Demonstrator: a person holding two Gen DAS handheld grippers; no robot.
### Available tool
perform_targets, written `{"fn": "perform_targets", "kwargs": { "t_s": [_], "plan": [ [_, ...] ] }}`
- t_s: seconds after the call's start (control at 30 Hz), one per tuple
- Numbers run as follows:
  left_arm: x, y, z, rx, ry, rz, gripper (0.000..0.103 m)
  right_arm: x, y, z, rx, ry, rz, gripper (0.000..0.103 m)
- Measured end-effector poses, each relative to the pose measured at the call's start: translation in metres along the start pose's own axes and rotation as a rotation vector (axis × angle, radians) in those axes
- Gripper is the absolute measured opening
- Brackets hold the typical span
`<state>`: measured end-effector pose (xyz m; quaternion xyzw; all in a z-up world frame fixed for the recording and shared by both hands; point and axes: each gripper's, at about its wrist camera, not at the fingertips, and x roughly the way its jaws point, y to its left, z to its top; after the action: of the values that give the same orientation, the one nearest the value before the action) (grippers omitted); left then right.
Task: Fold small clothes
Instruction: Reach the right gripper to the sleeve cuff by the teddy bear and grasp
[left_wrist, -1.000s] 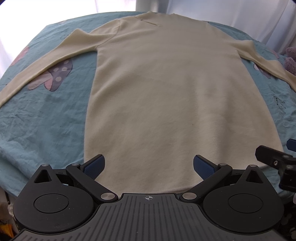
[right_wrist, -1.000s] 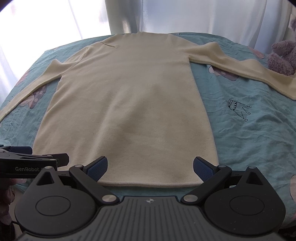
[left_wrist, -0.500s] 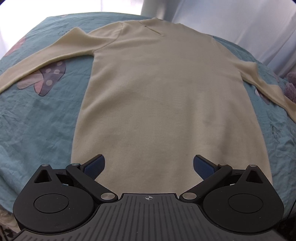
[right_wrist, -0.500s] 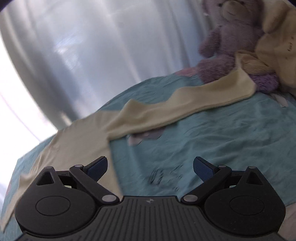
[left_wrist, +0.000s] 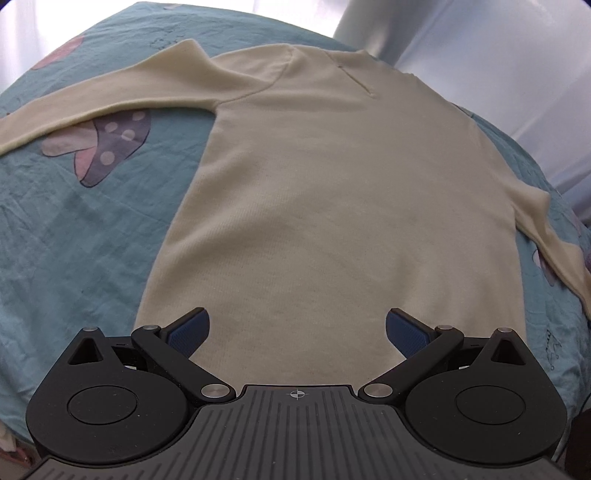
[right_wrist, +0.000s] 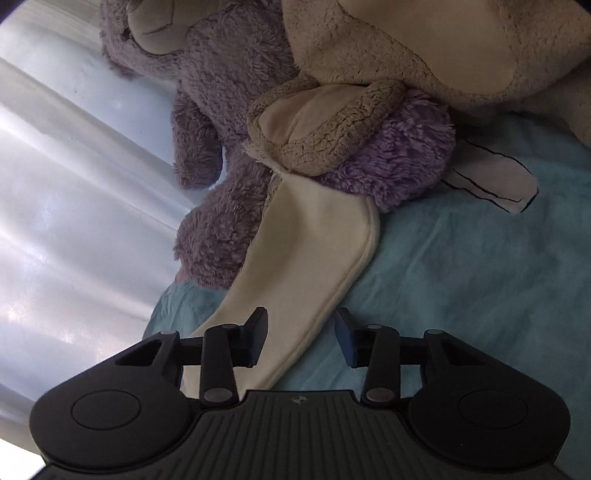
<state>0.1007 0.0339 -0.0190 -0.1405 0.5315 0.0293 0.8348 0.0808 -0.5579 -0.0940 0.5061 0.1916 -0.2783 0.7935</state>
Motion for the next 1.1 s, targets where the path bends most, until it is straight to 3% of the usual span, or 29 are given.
{"fn": "perform_targets", "kwargs": {
  "t_s": [0.1, 0.13, 0.2, 0.3, 0.43, 0.57, 0.73, 0.87, 0.97, 1.1],
  "plan": [
    [0.002, 0.001, 0.003, 0.018, -0.002, 0.014, 0.103, 0.010, 0.000, 0.004, 0.008, -0.027, 0.001, 0.036],
    [0.002, 0.001, 0.004, 0.024, -0.002, 0.011, 0.103, 0.014, 0.000, 0.007, 0.014, -0.038, -0.003, 0.032],
    [0.004, 0.003, 0.009, 0.022, -0.003, -0.004, 0.103, 0.019, -0.001, 0.009, 0.017, -0.044, -0.029, 0.012],
    [0.009, 0.005, 0.017, 0.003, 0.007, -0.038, 0.103, 0.023, 0.004, 0.010, -0.019, -0.058, -0.050, 0.008],
    [0.019, 0.002, 0.029, -0.021, 0.026, -0.099, 0.103, 0.012, 0.045, 0.001, -0.221, -0.140, -0.058, 0.007],
    [0.019, -0.010, 0.046, 0.016, -0.031, -0.114, 0.103, -0.008, 0.122, -0.041, -0.541, -0.172, 0.088, 0.007],
    [0.020, -0.022, 0.075, 0.009, -0.131, -0.216, 0.103, -0.024, 0.210, -0.147, -0.921, -0.016, 0.439, 0.007],
    [0.035, -0.041, 0.101, 0.059, -0.141, -0.340, 0.103, -0.019, 0.233, -0.238, -1.096, 0.273, 0.636, 0.015],
    [0.052, -0.051, 0.116, 0.097, -0.108, -0.393, 0.103, -0.008, 0.223, -0.266, -1.088, 0.393, 0.615, 0.017],
    [0.081, -0.054, 0.132, 0.122, -0.065, -0.410, 0.099, -0.005, 0.203, -0.257, -0.992, 0.418, 0.526, 0.019]
  ]
}}
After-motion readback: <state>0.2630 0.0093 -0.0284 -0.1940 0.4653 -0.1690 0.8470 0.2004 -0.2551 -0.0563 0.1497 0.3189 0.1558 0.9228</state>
